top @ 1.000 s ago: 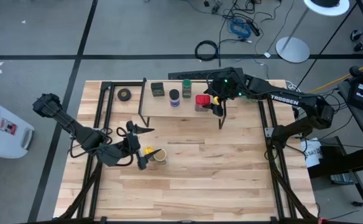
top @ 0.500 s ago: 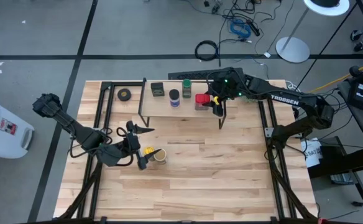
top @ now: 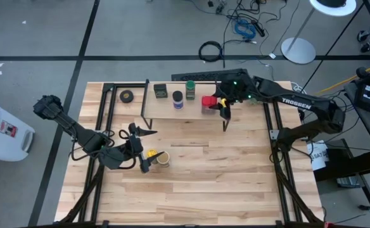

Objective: Shelf spices

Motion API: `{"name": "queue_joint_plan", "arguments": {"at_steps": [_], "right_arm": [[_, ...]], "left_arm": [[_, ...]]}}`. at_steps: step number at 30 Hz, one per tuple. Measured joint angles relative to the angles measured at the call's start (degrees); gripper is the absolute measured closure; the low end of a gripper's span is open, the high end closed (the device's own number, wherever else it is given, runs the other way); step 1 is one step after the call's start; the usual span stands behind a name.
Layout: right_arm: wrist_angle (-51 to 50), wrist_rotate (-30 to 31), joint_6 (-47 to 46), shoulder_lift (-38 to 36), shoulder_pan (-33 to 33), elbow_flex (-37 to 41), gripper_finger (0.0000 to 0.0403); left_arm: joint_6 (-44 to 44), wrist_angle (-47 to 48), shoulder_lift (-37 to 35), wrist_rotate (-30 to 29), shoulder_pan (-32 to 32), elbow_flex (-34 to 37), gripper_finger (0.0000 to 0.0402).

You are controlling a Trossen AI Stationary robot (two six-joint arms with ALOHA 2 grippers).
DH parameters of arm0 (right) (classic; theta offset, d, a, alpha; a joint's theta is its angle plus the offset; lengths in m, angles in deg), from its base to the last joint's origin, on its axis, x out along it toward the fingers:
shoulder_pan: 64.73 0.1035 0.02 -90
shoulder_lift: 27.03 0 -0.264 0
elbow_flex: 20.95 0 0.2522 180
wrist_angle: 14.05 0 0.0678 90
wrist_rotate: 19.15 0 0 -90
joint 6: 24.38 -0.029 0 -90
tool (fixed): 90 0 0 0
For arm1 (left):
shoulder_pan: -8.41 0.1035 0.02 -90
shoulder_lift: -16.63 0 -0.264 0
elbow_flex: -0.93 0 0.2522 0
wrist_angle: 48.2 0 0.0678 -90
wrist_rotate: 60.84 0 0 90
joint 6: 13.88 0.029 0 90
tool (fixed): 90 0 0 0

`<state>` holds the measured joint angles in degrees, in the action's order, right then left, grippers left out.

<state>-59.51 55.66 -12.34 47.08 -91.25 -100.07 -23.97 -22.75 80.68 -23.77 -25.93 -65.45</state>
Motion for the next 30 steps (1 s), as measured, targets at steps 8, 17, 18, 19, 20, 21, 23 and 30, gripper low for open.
{"name": "queue_joint_plan", "arguments": {"at_steps": [8,17,18,19,20,21,23,30], "right_arm": [[-4.06,-0.19,-4.62,-4.75,5.63,0.0,0.0188],[-7.98,-1.42,-9.89,-10.24,15.69,0.0,0.0188],[-8.28,-1.47,-10.99,-10.71,16.79,0.0,0.0188],[-8.64,-1.52,-11.92,-11.18,17.96,0.0,0.0188],[-9.24,-1.52,-12.76,-11.51,19.16,0.0,0.0188],[-9.97,-1.51,-13.58,-11.83,20.47,0.0,0.0188],[-11.15,-1.48,-14.84,-11.99,23.28,0.0,0.0189],[-8.11,-0.97,-22.27,-11.94,32.37,5.37,0.0187]], "left_arm": [[0.0,0.02,0.0,0.0,0.0,0.0,0.0004],[0.0,0.02,0.0,0.0,0.0,0.0,0.0004],[0.0,0.02,0.0,0.0,0.0,0.0,0.0004],[0.0,0.02,0.0,0.0,-0.01,0.0,0.0004],[0.0,0.02,0.0,0.0,0.0,0.0,0.0004],[0.0,0.02,0.0,0.0,0.0,0.0,0.0004],[0.0,0.02,0.0,0.0,-0.01,0.0,0.0004],[0.02,0.02,0.0,0.0,0.0,0.0,0.0004]]}}
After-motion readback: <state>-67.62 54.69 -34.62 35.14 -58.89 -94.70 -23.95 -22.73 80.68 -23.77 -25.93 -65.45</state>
